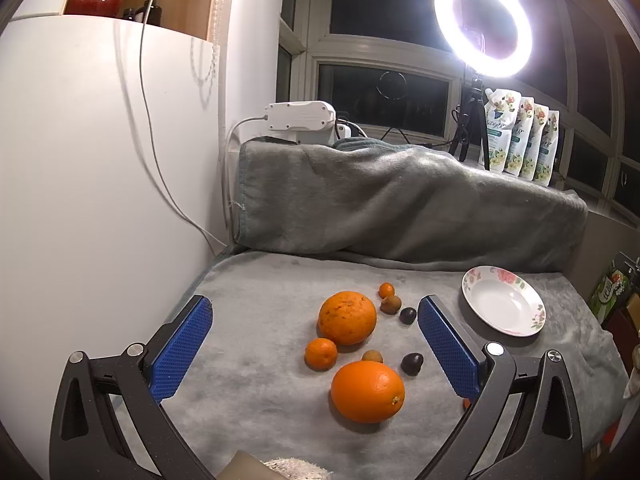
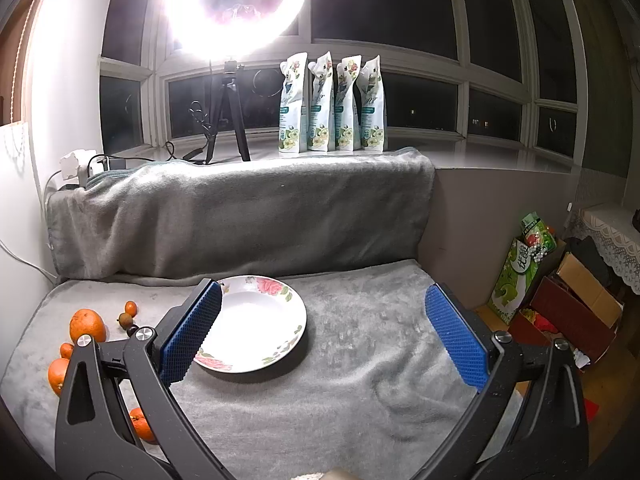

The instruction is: Organize fruits

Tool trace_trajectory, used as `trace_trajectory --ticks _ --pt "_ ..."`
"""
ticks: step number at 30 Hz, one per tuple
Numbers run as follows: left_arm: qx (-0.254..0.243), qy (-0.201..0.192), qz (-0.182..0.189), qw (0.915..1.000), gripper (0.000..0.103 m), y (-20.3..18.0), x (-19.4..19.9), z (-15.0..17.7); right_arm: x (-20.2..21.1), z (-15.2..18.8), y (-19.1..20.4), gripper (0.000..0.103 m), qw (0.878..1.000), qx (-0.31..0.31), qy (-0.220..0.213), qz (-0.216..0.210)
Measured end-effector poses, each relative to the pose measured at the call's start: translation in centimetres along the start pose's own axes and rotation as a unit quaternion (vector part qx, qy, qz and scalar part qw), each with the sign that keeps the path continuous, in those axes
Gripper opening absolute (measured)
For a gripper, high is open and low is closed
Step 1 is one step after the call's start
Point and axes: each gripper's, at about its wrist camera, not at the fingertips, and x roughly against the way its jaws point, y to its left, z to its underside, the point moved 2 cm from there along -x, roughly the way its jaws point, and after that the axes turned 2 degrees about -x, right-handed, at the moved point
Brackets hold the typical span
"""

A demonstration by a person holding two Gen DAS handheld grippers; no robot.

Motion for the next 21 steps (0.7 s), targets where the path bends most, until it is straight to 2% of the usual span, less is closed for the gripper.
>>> trace_trajectory --ticks 21 --pt "-0.002 0.003 0.002 1.0000 0.102 -0.13 -0.22 -0.02 -0.38 0.62 0.08 0.103 1.000 -0.003 0.008 -0.006"
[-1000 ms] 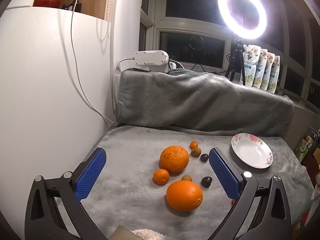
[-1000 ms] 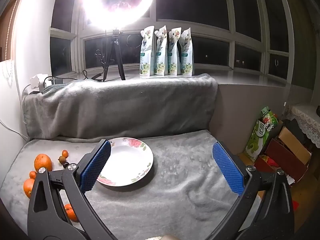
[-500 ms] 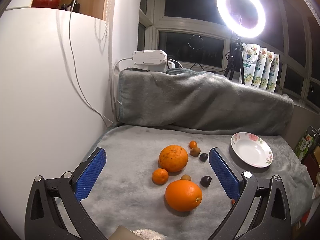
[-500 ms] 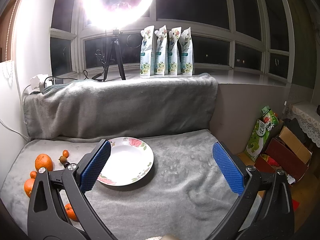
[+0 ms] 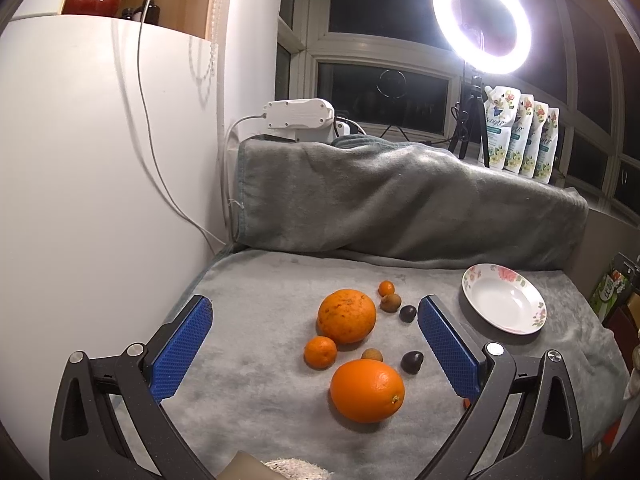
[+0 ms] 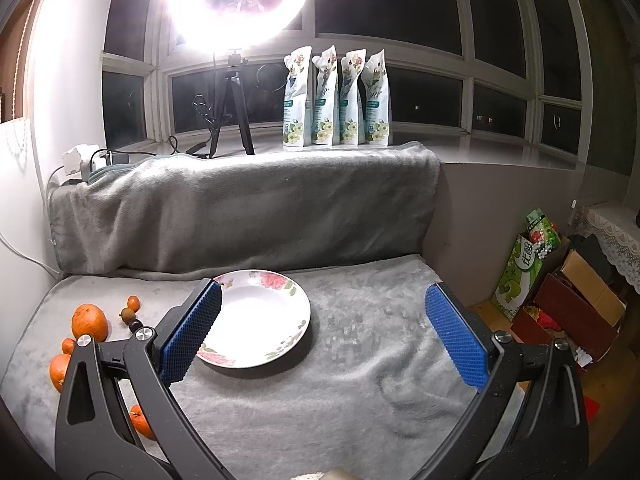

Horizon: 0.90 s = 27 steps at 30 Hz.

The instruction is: Organize fruits

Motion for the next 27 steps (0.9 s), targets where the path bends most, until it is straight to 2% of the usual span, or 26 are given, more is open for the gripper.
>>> trace_trajectory --ticks 27 --pt "0.000 -0.001 -0.001 1.0000 0.102 -0.16 0.00 0.21 -0.13 0.12 -0.02 0.103 1.000 -0.001 0.003 0.001"
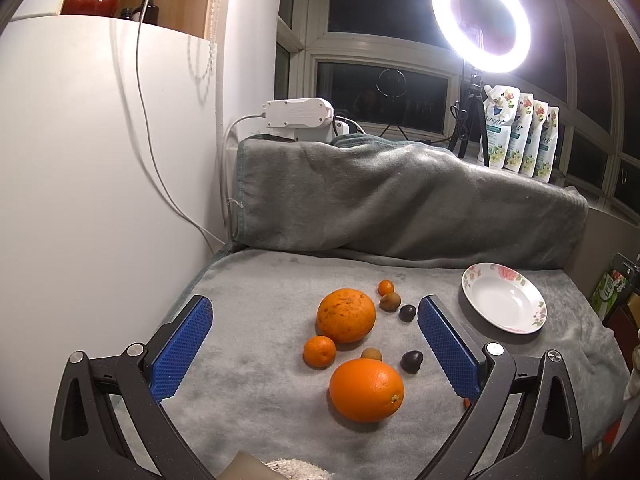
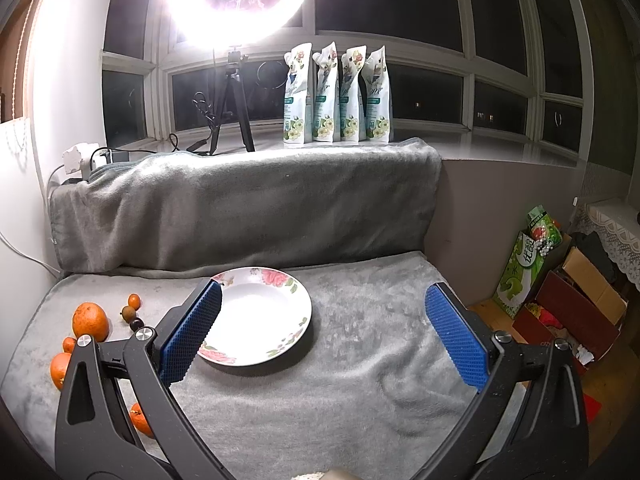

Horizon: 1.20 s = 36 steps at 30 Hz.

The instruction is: Organize fruits

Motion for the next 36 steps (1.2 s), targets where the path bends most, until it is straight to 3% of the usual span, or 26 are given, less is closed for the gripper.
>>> trace_trajectory --ticks 22,36 --pt "0.005 0.003 -0.001 1.0000 0.102 0.2 -0.1 0.3 -0.2 0.8 0.8 0.103 1.000 0.002 0.008 -0.008" --pt "0.032 0.041 0.014 0.9985 0.102 2.5 -1.3 2.4 -1.4 0.7 3.6 0.103 0.996 0.030 0.037 -0.072"
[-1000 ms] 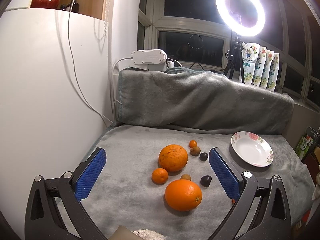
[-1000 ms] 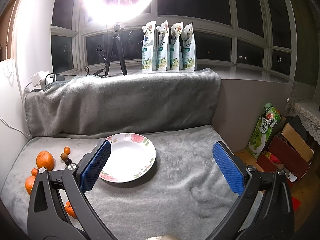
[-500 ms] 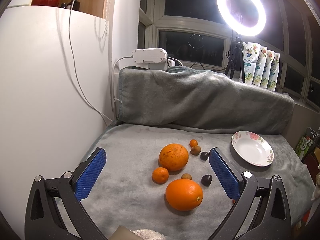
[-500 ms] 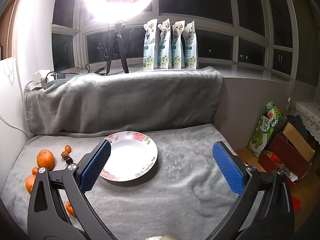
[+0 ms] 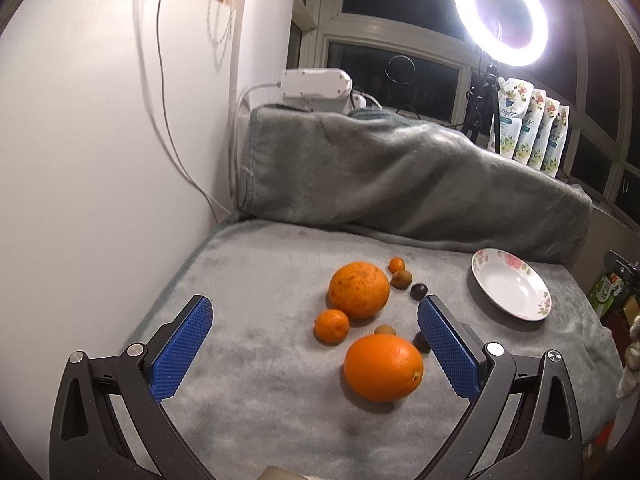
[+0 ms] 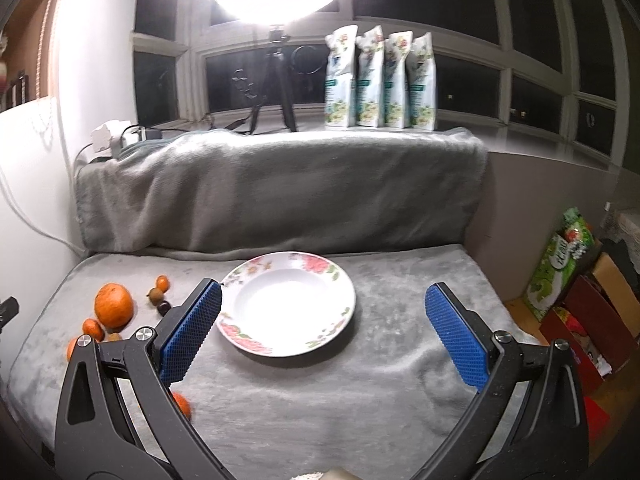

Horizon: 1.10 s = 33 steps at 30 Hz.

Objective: Organize fruits
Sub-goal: 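Move the right gripper to the large orange and close around it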

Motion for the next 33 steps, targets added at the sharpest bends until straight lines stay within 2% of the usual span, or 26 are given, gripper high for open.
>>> trace_trajectory --ticks 8,15,19,23,29,33 --pt "0.016 0.023 0.016 0.9995 0.101 0.5 -0.7 1.1 -1.9 -0.2 3.0 0.103 0.998 0.026 0.027 -0.054" --pt "0.021 0.048 0.041 0.9978 0.091 0.3 -1.4 2.4 -4.0 0.1 5.6 0.103 0.989 0.027 0.076 -0.126" --pt "0.019 0.063 0.061 0.9960 0.086 -0.1 -1.7 3.3 -5.3 0.6 7.9 0.103 0.976 0.026 0.119 -0.182" --pt "0.023 0.076 0.080 0.9936 0.083 -0.6 -2.1 4.2 -6.2 1.4 10.3 0.101 0.962 0.030 0.157 -0.221" --pt "0.026 0.096 0.106 0.9895 0.077 -1.3 -3.0 5.2 -7.4 2.8 14.4 0.100 0.934 0.032 0.219 -0.281" --pt "0.048 0.113 0.136 0.9830 0.076 -1.3 -3.8 5.7 -8.4 4.1 16.7 0.094 0.914 0.036 0.259 -0.310"
